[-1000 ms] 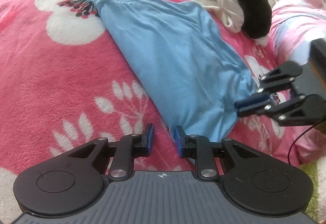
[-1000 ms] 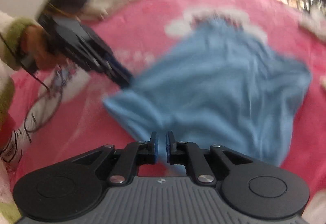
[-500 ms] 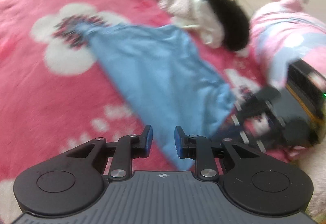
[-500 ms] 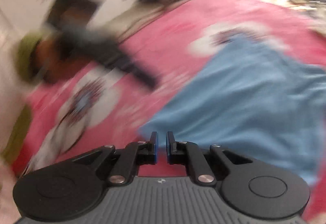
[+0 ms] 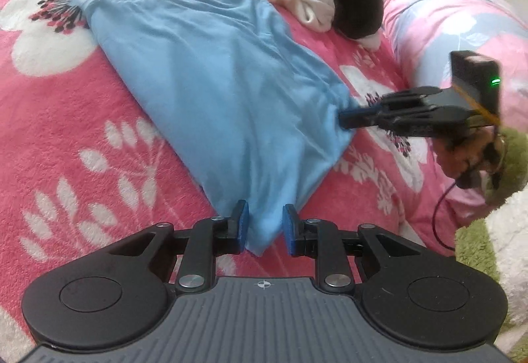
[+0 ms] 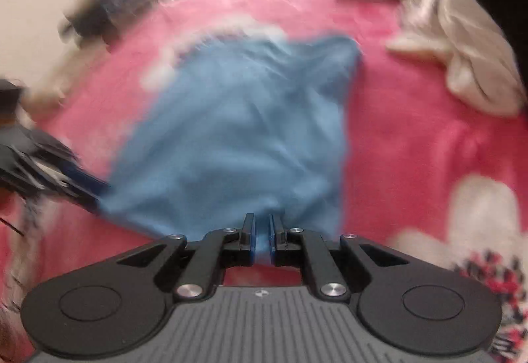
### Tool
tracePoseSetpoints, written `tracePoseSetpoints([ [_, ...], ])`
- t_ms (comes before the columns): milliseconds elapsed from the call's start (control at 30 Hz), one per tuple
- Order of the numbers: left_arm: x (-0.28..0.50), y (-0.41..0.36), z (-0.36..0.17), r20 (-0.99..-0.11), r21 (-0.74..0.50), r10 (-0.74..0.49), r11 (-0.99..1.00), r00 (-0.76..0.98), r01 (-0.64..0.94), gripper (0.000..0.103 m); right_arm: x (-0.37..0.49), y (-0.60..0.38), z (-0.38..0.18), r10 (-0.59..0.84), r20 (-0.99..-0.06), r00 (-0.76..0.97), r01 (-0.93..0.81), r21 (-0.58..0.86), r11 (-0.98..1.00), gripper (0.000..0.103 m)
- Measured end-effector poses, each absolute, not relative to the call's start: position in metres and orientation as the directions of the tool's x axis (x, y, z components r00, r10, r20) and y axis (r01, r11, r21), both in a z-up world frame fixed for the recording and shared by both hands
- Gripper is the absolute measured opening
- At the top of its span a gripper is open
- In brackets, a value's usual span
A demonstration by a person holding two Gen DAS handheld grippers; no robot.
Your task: Fold clothes
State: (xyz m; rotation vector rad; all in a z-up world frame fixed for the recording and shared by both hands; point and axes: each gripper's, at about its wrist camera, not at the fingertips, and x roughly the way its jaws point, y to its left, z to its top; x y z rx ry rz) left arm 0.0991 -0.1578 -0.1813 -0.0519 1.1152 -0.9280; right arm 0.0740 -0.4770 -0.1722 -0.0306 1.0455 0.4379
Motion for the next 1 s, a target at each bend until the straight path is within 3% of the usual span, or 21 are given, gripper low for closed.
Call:
tracePoseSetpoints([
  [133,0.099,-0.155,-0.181,-0.74,-0.473,-0.661,0.64,0.12,0.606,0.022,0.061,-0.486,-0.168,0.312,-0.891,0.33,-0.405,0.165,0.899,0.008],
  [333,0.104,-0.151,-0.183,-0.732,-0.503,-0.675,0.629,0.094,0.593,0.022,0.09,-0.499,-0.134,0.355,-0.787,0.504,-0.324,0.208,0.923,0.009],
  [467,0.107,-0.149,-0.183,-0.73,-0.517,-0.678,0.629,0.085,0.581,0.022,0.092,-0.503,-0.178,0.28,-0.871,0.405,-0.295,0.166,0.941,0.01],
  [600,0.108,-0.146,-0.18,-0.727,-0.529,-0.682,0.633,0.084,0.566,0.022,0.085,-0.527,-0.166,0.263,-0.876,0.404,-0.249,0.172,0.953,0.01],
  [800,0.116,-0.145,-0.154,-0.675,-0.537,-0.73,0.59,0.113,0.603,0.024,0.123,-0.5,-0.121,0.308,-0.776,0.551,-0.333,0.134,0.933,0.01],
  [933,0.125,-0.16,-0.166,-0.687,-0.53,-0.719,0.592,0.102,0.607,0.025,0.149,-0.469,-0.144,0.369,-0.761,0.534,-0.397,0.159,0.904,0.009],
  [1000,0.127,-0.164,-0.178,-0.712,-0.521,-0.697,0.608,0.089,0.599,0.025,0.155,-0.471,-0.166,0.312,-0.802,0.51,-0.393,0.105,0.914,0.006],
])
